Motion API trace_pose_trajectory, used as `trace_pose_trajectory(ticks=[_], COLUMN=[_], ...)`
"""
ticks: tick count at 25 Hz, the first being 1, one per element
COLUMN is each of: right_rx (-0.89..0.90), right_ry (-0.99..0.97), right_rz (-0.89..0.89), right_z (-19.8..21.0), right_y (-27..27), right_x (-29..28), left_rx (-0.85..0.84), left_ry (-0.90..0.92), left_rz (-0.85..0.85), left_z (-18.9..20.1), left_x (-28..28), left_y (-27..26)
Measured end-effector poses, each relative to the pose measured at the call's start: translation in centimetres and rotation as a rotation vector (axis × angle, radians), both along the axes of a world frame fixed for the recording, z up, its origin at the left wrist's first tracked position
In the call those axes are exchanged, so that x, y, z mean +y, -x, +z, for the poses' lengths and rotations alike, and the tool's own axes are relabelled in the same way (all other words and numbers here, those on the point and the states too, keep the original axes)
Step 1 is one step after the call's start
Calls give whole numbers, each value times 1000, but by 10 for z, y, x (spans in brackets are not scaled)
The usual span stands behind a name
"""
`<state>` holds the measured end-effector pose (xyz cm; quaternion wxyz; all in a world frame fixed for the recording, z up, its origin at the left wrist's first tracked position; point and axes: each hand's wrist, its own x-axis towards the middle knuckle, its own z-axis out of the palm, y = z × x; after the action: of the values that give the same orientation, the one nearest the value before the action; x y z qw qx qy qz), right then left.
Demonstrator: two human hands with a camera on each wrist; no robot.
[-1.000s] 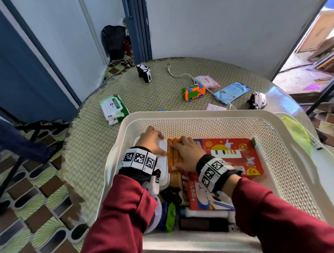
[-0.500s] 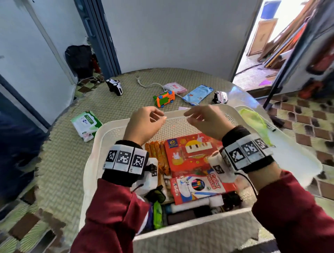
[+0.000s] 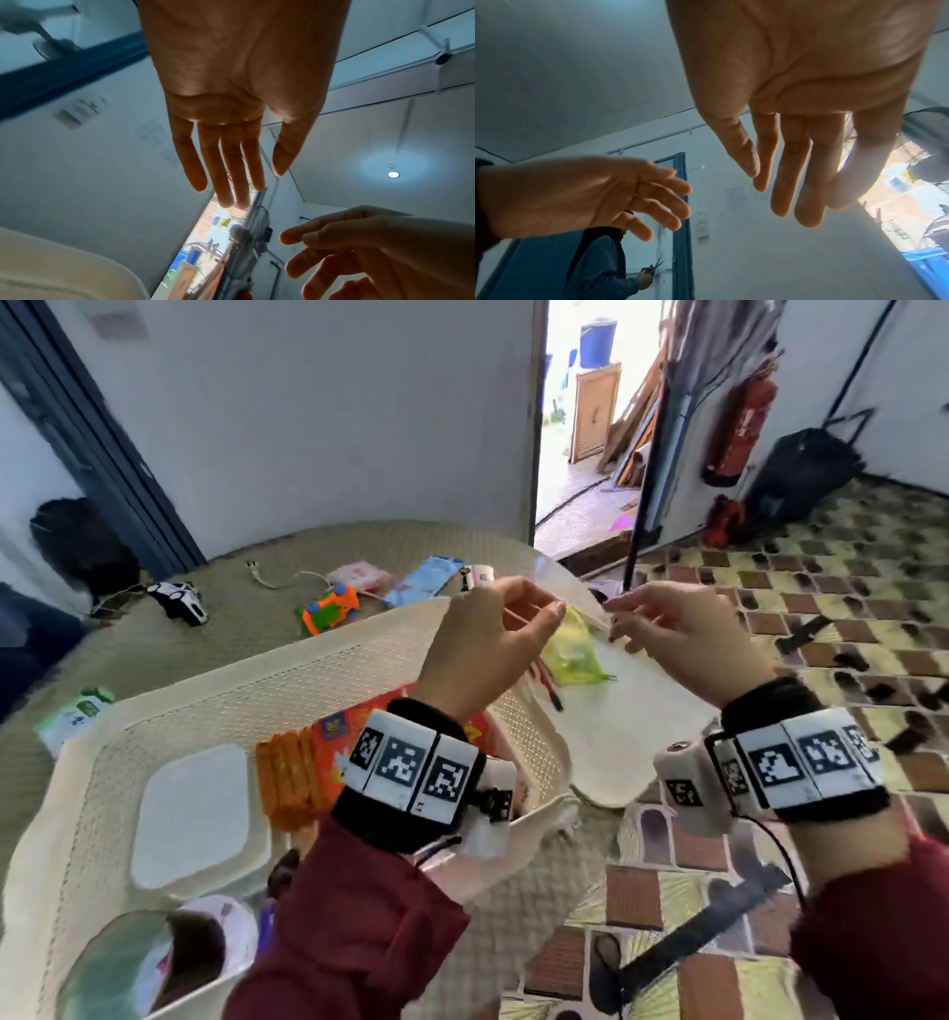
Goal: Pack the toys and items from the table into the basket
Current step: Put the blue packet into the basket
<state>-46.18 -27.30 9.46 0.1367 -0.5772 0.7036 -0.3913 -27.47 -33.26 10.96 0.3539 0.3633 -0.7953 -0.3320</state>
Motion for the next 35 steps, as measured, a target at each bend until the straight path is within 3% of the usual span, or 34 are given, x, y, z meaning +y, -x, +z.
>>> trace_pose_trajectory(ticks=[7, 18, 24, 35], right_rx=[-97, -300, -321, -318], right_ry=[-213, -581, -680, -741], right_rz=[-150, -294, -316, -297], right_z=[-63, -157, -178, -192], right_y=[130, 256, 345, 505], right_x=[89, 147, 116, -24], left_rx=[-98, -282, -270, -250], left_ry=[-116, -319, -339, -474], left_rz=[-195, -297, -259, -119], left_z=[-54, -145, -181, -210], left_x=[59, 38, -19, -140], left_y=[143, 244, 317, 440])
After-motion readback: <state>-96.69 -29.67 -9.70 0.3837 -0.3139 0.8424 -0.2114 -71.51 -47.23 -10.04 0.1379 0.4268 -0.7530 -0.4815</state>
